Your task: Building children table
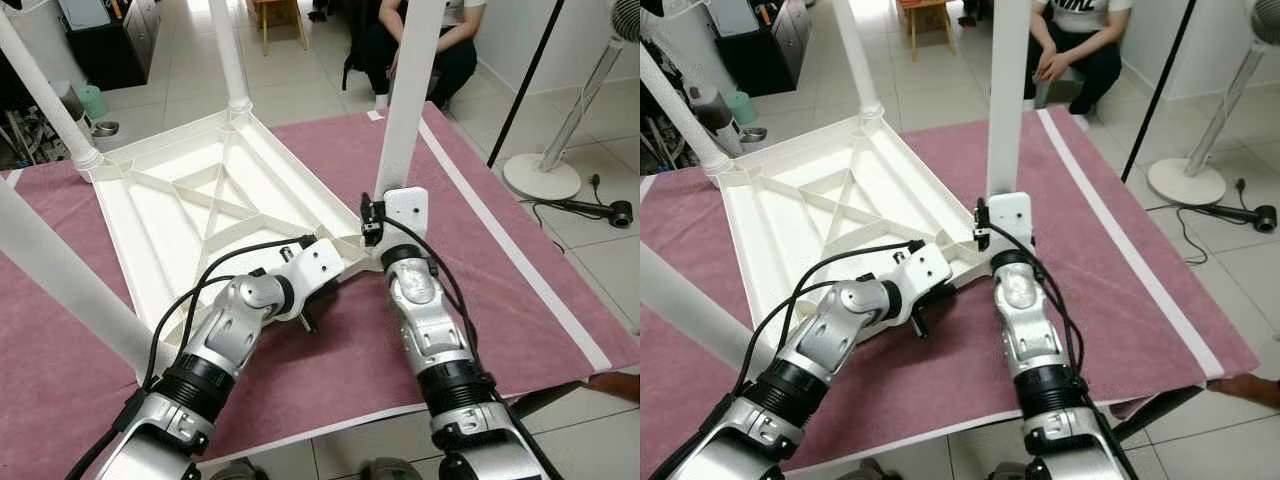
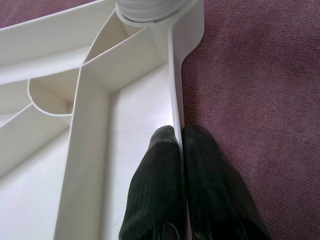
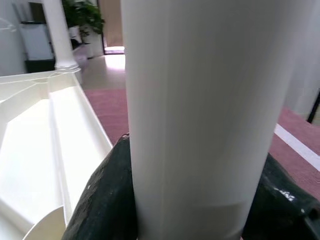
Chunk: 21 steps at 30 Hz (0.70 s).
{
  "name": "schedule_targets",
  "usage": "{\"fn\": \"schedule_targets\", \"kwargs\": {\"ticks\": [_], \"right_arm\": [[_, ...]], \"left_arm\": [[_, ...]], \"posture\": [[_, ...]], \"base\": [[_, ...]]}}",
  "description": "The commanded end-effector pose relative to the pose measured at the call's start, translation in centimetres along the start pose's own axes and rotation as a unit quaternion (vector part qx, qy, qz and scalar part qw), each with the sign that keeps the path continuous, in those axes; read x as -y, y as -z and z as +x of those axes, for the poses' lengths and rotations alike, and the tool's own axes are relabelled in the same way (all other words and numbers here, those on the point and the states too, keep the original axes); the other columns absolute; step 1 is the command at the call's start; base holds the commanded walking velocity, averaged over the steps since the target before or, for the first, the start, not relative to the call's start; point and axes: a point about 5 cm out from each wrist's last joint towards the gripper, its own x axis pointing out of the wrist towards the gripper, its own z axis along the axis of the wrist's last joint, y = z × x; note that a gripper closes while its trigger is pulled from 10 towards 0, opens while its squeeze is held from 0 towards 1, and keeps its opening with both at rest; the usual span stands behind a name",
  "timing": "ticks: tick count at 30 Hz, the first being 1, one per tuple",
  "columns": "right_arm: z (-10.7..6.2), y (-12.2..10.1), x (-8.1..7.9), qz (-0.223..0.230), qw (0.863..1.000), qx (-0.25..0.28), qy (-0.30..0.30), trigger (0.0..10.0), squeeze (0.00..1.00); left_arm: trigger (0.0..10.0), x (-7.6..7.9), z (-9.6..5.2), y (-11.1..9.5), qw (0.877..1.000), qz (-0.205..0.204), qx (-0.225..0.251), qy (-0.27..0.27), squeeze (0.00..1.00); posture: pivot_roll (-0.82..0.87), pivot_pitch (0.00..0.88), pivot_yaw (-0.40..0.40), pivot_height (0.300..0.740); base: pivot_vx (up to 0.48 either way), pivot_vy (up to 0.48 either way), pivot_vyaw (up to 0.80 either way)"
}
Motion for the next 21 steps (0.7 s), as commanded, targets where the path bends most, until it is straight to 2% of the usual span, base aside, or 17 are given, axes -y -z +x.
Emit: {"fn": "schedule_targets", "kwargs": {"ticks": [1, 6, 7, 9, 10, 11, 13, 15, 18, 19, 20, 21], "right_arm": [[-0.5, 2.8, 0.9, -0.022, 0.997, -0.069, 0.022, 10.0, 0.0], [-0.3, 2.2, 0.7, -0.021, 0.999, -0.048, 0.012, 10.0, 0.0], [-0.3, 1.8, 0.7, -0.01, 0.999, -0.039, 0.0, 10.0, 1.0], [-0.2, 1.4, 0.6, 0.001, 1.0, -0.026, -0.015, 10.0, 1.0], [-0.2, 0.9, 0.4, 0.01, 0.999, -0.012, -0.035, 10.0, 0.0], [-0.2, 0.4, 0.3, 0.018, 0.998, 0.001, -0.053, 10.0, 0.0], [-0.2, 0.4, 0.3, 0.018, 0.998, 0.001, -0.053, 10.0, 0.0], [-0.3, -0.4, 0.4, 0.031, 0.994, 0.02, -0.098, 10.0, 0.0], [-0.4, -0.7, 0.5, 0.033, 0.992, 0.027, -0.117, 10.0, 0.0], [-0.8, -1.1, 1.1, 0.028, 0.983, 0.03, -0.179, 10.0, 0.0], [-1.5, -1.4, 2.0, 0.016, 0.968, 0.027, -0.248, 10.0, 0.0], [-1.5, -1.4, 2.0, 0.016, 0.968, 0.027, -0.248, 10.0, 0.0]], "left_arm": [[0.0, 0.6, 0.1, 1.1, 1.0, -0.004, -0.023, 0.002, 0.0], [0.0, 0.6, 0.1, 1.1, 1.0, -0.004, -0.023, 0.001, 0.0], [0.0, 0.6, 0.2, 1.1, 1.0, -0.004, -0.023, 0.001, 0.0], [0.0, 0.6, 0.2, 1.1, 1.0, -0.004, -0.022, 0.001, 0.0], [0.0, 0.6, 0.2, 1.1, 1.0, -0.004, -0.022, 0.001, 0.0], [0.0, 0.6, 0.2, 1.1, 1.0, -0.005, -0.022, 0.001, 0.0], [0.0, 0.6, 0.2, 1.1, 1.0, -0.005, -0.022, 0.001, 0.0], [0.0, 0.6, 0.2, 1.1, 1.0, -0.005, -0.021, 0.001, 0.0], [0.0, 0.6, 0.2, 1.1, 1.0, -0.005, -0.021, 0.001, 0.0], [0.0, 0.6, 0.2, 1.1, 1.0, -0.005, -0.022, 0.0, 0.0], [0.0, 0.6, 0.2, 1.1, 1.0, -0.005, -0.022, 0.0, 0.0], [0.0, 0.6, 0.2, 1.1, 1.0, -0.005, -0.022, 0.0, 0.0]], "posture": [[-0.03, 0.0, 0.124, 0.74], [-0.03, 0.0, 0.124, 0.74], [-0.03, 0.0, 0.124, 0.74], [-0.03, 0.0, 0.124, 0.74], [-0.03, 0.0, 0.123, 0.74], [-0.03, 0.0, 0.123, 0.74], [-0.03, 0.0, 0.123, 0.74], [-0.03, 0.0, 0.123, 0.74], [-0.03, 0.0, 0.123, 0.74], [-0.03, 0.0, 0.123, 0.74], [-0.03, 0.0, 0.121, 0.74], [-0.03, 0.0, 0.121, 0.74]], "base": [[0.0, 0.0, 0.0], [0.0, 0.0, 0.0], [0.0, 0.0, 0.0], [0.0, 0.0, 0.0], [0.0, 0.0, 0.0], [0.0, 0.0, 0.0], [0.0, 0.0, 0.0], [0.0, 0.0, 0.0], [0.0, 0.0, 0.0], [0.0, 0.0, 0.0], [0.0, 0.0, 0.0], [0.0, 0.0, 0.0]]}}
